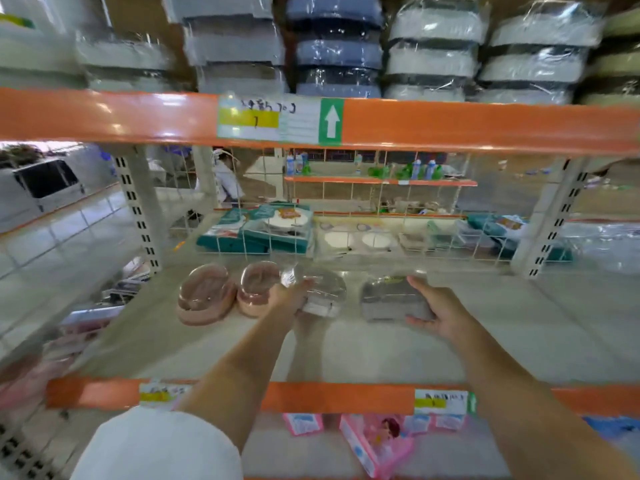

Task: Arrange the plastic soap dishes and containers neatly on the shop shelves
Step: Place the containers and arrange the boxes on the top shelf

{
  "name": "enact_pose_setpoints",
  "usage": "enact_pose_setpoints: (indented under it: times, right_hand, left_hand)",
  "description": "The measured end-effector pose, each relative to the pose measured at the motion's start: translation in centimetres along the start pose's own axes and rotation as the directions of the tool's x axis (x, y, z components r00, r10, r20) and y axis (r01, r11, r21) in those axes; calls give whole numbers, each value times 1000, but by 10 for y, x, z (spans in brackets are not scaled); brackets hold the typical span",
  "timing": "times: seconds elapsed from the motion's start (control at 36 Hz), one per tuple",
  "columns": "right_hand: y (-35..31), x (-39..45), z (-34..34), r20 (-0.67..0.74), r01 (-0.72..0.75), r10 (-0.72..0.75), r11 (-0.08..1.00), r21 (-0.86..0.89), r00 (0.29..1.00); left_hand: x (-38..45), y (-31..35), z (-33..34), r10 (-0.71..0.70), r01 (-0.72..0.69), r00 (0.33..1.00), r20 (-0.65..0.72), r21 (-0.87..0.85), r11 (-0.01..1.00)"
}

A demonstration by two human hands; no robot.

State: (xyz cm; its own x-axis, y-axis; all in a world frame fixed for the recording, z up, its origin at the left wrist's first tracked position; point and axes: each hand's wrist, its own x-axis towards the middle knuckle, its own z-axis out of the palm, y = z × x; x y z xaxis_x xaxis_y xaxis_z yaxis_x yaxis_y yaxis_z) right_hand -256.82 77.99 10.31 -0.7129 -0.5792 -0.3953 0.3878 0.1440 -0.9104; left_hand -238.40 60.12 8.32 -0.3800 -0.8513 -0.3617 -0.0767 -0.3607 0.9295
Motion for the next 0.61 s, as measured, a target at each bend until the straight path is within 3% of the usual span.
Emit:
enact_pose_setpoints:
  times: [0.14, 0.25, 0.47, 0.61]
  right_hand:
    - [8, 37, 3, 43, -8, 11, 998, -64, 999]
    - [13, 60, 1, -1, 54, -56, 976, -210, 998]
    - [12, 74, -2, -39, 97, -126, 898, -430, 991]
    - [12, 72, 1, -102, 19, -129, 705, -709, 986]
  left_hand:
    - [12, 2, 14, 8, 1, 999, -38, 231, 973]
    - [5, 4, 20, 101, -32, 992, -76, 622, 783]
    - [4, 6, 18, 185, -72, 982, -43, 817, 572]
    - [3, 8, 10, 215, -48, 974, -67, 871, 489]
